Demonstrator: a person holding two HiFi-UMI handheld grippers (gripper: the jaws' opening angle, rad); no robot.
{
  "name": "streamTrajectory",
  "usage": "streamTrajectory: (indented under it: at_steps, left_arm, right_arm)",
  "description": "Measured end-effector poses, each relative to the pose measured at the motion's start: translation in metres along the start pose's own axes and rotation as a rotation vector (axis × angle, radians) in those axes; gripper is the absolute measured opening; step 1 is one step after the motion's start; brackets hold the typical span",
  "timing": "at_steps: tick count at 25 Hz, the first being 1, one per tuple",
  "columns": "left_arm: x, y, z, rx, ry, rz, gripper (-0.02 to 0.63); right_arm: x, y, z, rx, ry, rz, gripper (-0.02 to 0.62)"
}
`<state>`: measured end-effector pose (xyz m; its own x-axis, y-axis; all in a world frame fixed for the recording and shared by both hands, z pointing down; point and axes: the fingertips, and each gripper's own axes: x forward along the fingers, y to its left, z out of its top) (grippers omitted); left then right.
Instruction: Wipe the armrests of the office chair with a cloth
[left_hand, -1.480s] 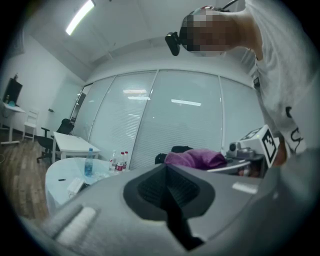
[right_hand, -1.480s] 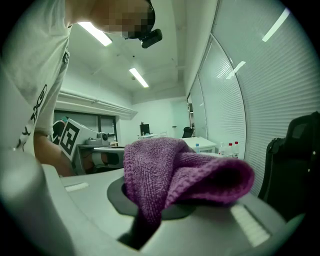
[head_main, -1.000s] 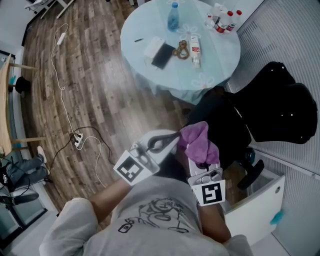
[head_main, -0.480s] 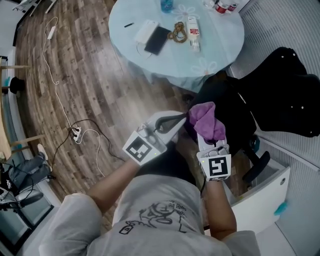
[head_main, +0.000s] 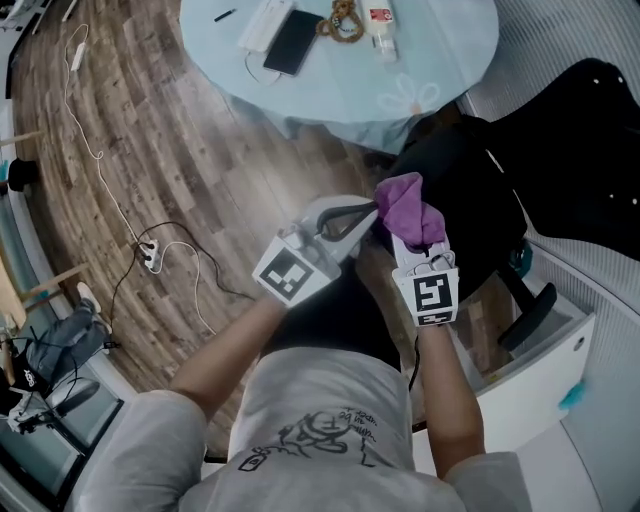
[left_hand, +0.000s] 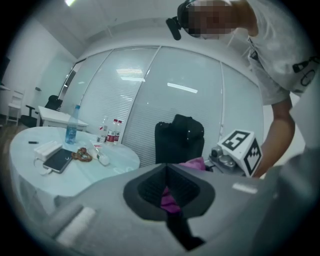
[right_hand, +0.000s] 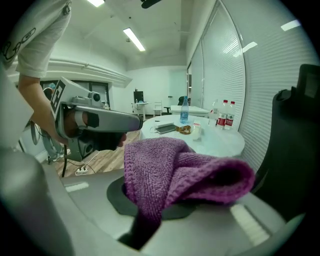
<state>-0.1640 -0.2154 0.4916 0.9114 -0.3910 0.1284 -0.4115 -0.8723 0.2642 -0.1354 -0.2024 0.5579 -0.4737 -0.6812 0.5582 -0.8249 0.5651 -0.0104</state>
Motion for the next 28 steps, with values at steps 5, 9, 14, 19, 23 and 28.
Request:
streamTrajectory:
  at_steps: [5,9,14,19,23,28]
  left_arm:
    - [0.013,0.005,-0.021,0.015,0.017,-0.024,0.001]
    - [0.016,0.004,-0.027,0.016,0.029,-0.039,0.000]
    - [0.018,0.003,-0.031,0.021,0.049,-0.045,0.000]
    - [0.017,0.006,-0.033,0.031,0.075,-0.044,0.001]
    - [0.016,0.009,-0.035,0.037,0.086,-0.043,0.000]
    - [0.017,0.012,-0.033,0.019,0.081,-0.029,0.001]
  right_arm:
    - [0.027,-0.001,-0.053,0.051,0.074,0.011,0.037]
    - [0.030,-0.002,-0.056,0.065,0.046,0.024,0.037]
    - [0.030,-0.002,-0.057,0.042,0.069,0.046,0.037]
    - [0.032,-0.011,-0.055,0.023,0.079,0.057,0.037]
    - [0.037,-0.028,-0.055,0.018,0.082,0.056,0.037]
    - [0.043,-0.062,-0.053,0.022,0.074,0.047,0.037]
